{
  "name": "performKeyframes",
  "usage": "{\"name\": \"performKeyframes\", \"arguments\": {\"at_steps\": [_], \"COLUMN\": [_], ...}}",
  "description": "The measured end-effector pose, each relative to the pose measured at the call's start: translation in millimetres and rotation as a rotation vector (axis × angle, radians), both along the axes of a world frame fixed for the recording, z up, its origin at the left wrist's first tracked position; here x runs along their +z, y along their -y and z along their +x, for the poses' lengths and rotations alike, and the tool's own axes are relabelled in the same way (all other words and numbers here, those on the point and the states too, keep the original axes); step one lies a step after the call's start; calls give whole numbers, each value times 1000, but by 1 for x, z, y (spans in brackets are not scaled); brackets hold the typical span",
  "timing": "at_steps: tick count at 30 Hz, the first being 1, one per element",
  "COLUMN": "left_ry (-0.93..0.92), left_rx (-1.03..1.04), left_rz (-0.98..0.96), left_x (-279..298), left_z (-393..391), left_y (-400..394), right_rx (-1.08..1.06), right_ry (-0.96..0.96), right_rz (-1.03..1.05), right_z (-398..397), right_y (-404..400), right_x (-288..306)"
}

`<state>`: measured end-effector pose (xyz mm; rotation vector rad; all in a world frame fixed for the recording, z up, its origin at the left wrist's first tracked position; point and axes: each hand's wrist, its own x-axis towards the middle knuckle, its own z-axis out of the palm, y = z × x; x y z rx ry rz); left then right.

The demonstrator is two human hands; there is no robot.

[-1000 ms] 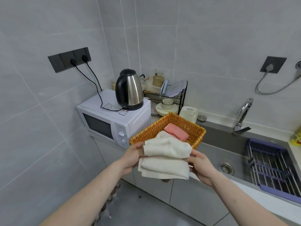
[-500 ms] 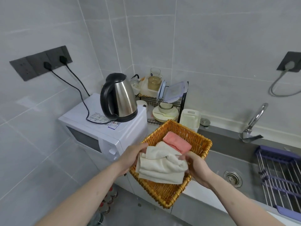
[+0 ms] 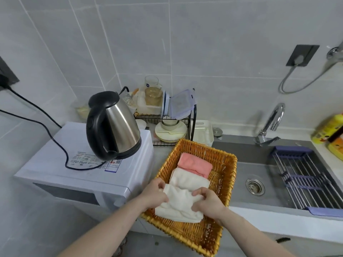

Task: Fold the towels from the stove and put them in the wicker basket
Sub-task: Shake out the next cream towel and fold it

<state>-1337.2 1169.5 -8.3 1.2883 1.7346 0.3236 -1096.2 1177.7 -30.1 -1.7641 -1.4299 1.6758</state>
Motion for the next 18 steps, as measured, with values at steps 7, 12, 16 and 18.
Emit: {"name": "performKeyframes", "arguments": {"at_steps": [7,12,16,18], "left_ry": [-199,-283,-428,-544], "left_rx": [-278,-380,-476,-538], "left_rz": [9,78,198,269], "left_x": [-30,-45,-58,-62], "left_z": [14,20,20,23], "left_y": [-18,-26,-31,-32], "right_rx": [-211,-295,-353,-376], "right_ry": [145,196,222,219], "right_rz": [1,-7,-5,-20], "right_z": [-38,-46,-46,-46], "right_y": [10,8,1,-3], "right_x": [-44,-60,-69,-73]}}
